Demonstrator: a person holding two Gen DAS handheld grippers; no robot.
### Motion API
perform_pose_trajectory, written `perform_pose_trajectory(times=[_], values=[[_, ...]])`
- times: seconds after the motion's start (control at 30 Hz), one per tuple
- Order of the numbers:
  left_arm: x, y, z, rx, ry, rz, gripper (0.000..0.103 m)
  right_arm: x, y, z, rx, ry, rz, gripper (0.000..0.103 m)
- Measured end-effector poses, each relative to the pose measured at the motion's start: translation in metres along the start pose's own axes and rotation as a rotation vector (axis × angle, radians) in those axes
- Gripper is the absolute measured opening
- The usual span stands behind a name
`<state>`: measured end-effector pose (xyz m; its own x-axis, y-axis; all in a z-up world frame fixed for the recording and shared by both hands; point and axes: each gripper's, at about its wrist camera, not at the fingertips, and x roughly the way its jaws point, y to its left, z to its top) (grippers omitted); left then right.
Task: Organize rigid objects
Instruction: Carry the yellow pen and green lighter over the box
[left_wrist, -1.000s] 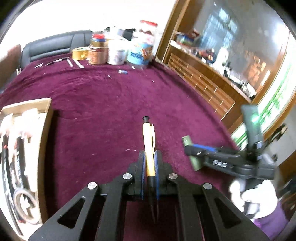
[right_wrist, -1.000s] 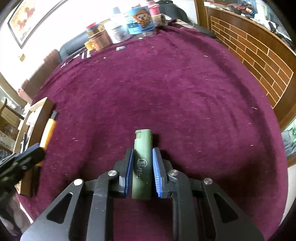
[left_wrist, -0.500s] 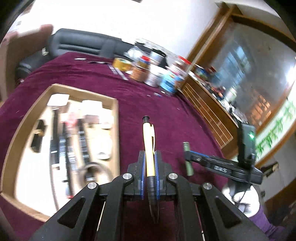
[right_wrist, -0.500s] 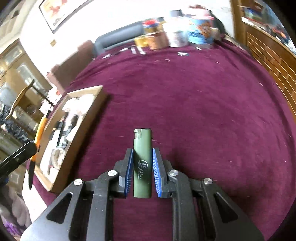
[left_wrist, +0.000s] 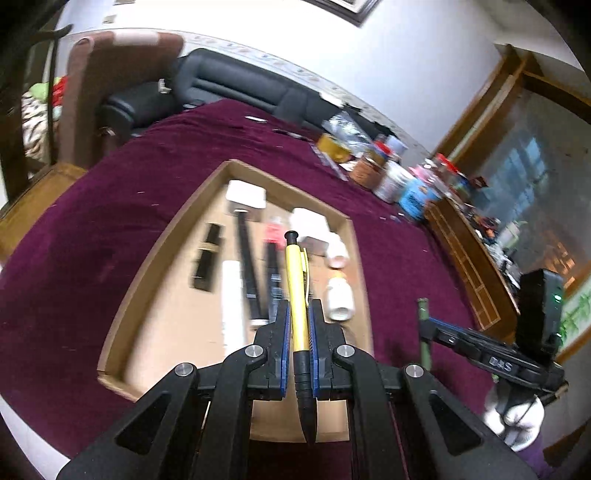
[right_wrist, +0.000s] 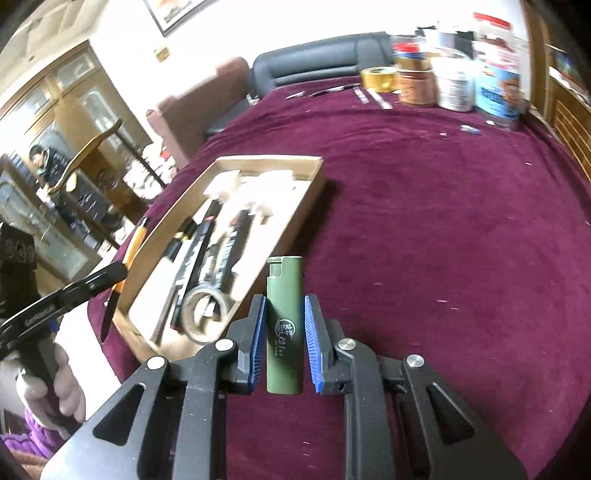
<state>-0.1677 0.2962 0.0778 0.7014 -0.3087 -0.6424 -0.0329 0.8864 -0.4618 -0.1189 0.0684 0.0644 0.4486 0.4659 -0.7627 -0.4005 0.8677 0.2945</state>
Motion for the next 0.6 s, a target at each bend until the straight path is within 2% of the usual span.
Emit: perform_pose_trajectory(times=[0.2, 0.37, 0.53, 0.6], values=[[0.01, 0.026, -0.001, -0.034, 0.021, 0.072, 0.007, 0.016, 0.022, 0.0, -0.037, 0.037, 0.027, 0.018], [0.027, 0.039, -0.002, -0.013, 0.039, 0.189, 0.007, 0.027, 0.032, 0.003, -0.053, 0.063, 0.036, 0.018], [0.048, 0.049, -0.001, -0.011, 0.081, 0.226, 0.007, 0.037, 0.043, 0.013, -0.072, 0.077, 0.027, 0.018], [0.049, 0.049, 0.0, 0.006, 0.066, 0.246, 0.007, 0.041, 0.047, 0.017, -0.079, 0.08, 0.022, 0.018]])
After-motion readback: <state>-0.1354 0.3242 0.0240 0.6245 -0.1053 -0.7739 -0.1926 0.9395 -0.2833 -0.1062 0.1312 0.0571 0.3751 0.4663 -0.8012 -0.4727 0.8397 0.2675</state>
